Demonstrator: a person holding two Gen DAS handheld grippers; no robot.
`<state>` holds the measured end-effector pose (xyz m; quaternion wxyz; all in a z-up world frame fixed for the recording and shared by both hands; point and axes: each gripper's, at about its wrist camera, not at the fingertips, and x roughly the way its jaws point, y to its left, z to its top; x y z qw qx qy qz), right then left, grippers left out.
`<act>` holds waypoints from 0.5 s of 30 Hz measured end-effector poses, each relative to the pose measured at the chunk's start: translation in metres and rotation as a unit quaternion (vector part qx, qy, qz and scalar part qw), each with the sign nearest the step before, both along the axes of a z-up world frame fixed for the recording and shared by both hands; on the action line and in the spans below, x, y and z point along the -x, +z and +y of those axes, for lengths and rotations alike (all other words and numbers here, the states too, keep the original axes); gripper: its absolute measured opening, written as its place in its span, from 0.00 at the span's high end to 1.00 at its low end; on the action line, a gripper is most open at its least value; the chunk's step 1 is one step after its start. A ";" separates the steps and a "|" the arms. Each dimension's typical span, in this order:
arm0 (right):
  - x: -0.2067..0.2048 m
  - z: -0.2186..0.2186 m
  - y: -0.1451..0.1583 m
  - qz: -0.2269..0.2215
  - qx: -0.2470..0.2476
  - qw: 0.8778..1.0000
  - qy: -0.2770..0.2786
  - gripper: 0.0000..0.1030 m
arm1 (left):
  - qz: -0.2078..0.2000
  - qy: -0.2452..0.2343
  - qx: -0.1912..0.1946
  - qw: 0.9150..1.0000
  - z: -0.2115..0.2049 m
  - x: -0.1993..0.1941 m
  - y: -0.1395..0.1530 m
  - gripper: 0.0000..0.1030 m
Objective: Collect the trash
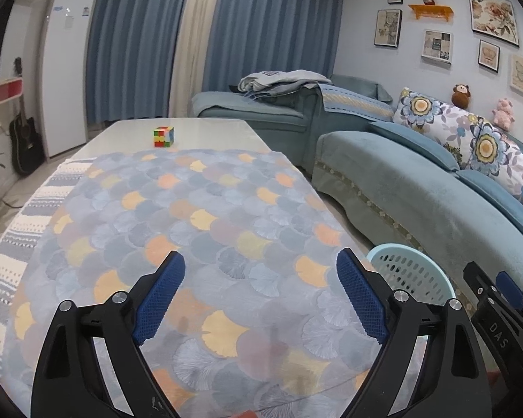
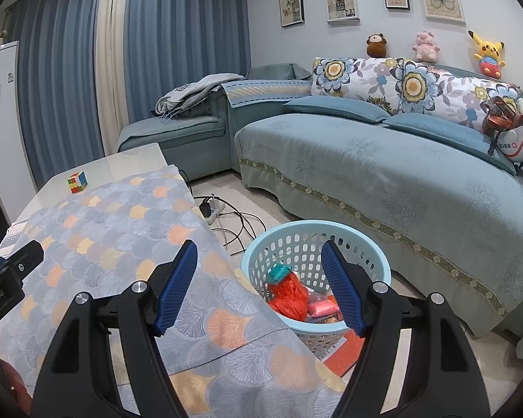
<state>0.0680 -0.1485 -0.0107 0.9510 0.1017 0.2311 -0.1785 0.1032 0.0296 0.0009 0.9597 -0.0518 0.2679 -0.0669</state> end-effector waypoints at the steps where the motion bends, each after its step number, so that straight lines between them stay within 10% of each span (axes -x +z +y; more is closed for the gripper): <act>1: 0.000 0.000 0.000 0.000 0.000 1.000 0.000 0.32 | -0.001 0.002 -0.002 1.000 -0.001 0.001 0.001 0.16; 15: -0.001 0.000 -0.001 0.000 0.001 1.000 0.000 0.32 | -0.008 0.016 -0.014 1.000 -0.005 0.004 0.003 0.15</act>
